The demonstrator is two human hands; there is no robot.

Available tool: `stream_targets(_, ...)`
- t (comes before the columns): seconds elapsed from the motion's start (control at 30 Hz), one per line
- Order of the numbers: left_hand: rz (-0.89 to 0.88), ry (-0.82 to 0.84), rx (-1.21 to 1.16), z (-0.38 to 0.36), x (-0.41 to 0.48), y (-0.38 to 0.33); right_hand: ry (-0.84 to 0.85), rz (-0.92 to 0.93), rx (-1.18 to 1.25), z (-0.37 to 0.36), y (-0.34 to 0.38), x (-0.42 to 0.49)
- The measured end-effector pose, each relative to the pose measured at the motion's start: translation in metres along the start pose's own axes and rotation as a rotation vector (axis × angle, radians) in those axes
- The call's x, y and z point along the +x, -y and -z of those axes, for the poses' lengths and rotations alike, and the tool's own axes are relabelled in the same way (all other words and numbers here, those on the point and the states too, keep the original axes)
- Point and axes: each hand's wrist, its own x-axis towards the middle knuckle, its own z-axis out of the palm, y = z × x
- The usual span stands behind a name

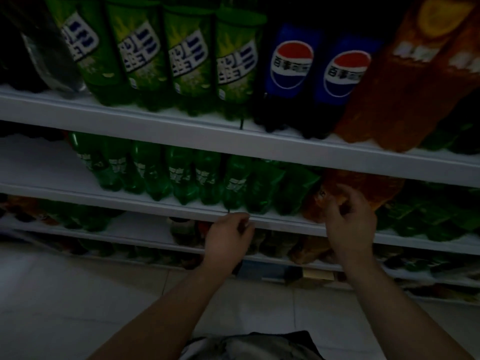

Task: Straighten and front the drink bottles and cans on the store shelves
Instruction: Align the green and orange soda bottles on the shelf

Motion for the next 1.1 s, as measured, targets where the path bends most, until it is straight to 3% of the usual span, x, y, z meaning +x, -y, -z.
stream_targets(0.2, 0.231, -0.157, -0.128, -0.045, 0.002, -0.050, 0.084, 0.170, 0.026, 0.016, -0.012, 0.026)
stream_targets(0.4, 0.073, -0.451, -0.149, -0.038, 0.016, -0.087, 0.188, 0.283, -0.030, 0.007, -0.009, 0.041)
stream_targets(0.5, 0.100, -0.494, -0.123, -0.035, 0.032, -0.109, 0.297, 0.201, -0.101, -0.004, -0.006, 0.048)
stream_targets(0.63, 0.070, -0.474, -0.042, -0.037, 0.055, -0.136, 0.454, 0.133, -0.089, -0.009, 0.001, 0.065)
stream_targets(0.77, 0.202, -0.382, 0.071, -0.028, 0.075, -0.142, 0.541, 0.084, -0.047, -0.011, 0.005, 0.073)
stream_targets(0.93, 0.188, -0.297, 0.134, -0.017, 0.084, -0.134, 0.532, 0.084, -0.159, -0.015, 0.004, 0.075)
stream_targets(1.1, 0.142, -0.099, 0.092, 0.005, 0.088, -0.122, 0.437, 0.126, -0.228, -0.015, 0.007, 0.072)
